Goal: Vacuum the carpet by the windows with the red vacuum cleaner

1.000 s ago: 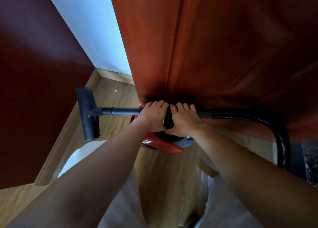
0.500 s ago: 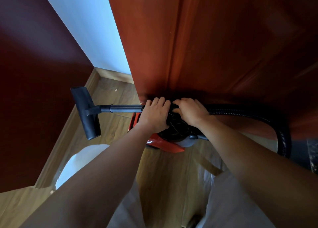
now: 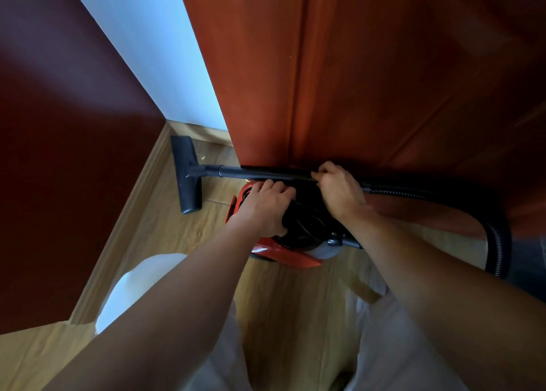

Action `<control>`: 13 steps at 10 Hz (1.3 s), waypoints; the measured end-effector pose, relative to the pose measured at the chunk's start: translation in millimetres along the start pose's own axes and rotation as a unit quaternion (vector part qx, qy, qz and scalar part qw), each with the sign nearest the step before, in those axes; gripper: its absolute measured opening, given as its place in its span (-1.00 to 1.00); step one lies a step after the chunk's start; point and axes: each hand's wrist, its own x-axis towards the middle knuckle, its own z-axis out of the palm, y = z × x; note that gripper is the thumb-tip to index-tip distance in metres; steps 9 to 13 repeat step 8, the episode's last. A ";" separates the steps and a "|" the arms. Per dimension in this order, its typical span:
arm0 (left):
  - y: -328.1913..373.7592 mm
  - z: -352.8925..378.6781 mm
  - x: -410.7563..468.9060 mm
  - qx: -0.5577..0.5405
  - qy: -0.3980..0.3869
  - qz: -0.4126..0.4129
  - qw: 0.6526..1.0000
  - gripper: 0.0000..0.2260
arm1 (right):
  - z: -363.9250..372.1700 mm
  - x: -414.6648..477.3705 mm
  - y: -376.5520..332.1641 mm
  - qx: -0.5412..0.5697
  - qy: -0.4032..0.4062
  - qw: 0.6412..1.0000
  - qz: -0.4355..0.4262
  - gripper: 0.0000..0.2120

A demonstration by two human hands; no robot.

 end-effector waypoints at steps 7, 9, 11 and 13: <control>-31.7 -233.7 -178.1 -0.099 -0.054 -0.192 0.975 -0.84 | -290.0 -80.8 -125.0 -0.075 -0.060 0.993 -0.073 -0.84; -24.8 -285.0 -239.7 -0.104 -0.089 -0.218 0.966 -0.82 | -357.3 -99.0 -165.2 -0.102 -0.109 0.985 -0.090 -0.83; -24.8 -285.0 -239.7 -0.104 -0.089 -0.218 0.966 -0.82 | -357.3 -99.0 -165.2 -0.102 -0.109 0.985 -0.090 -0.83; -24.8 -285.0 -239.7 -0.104 -0.089 -0.218 0.966 -0.82 | -357.3 -99.0 -165.2 -0.102 -0.109 0.985 -0.090 -0.83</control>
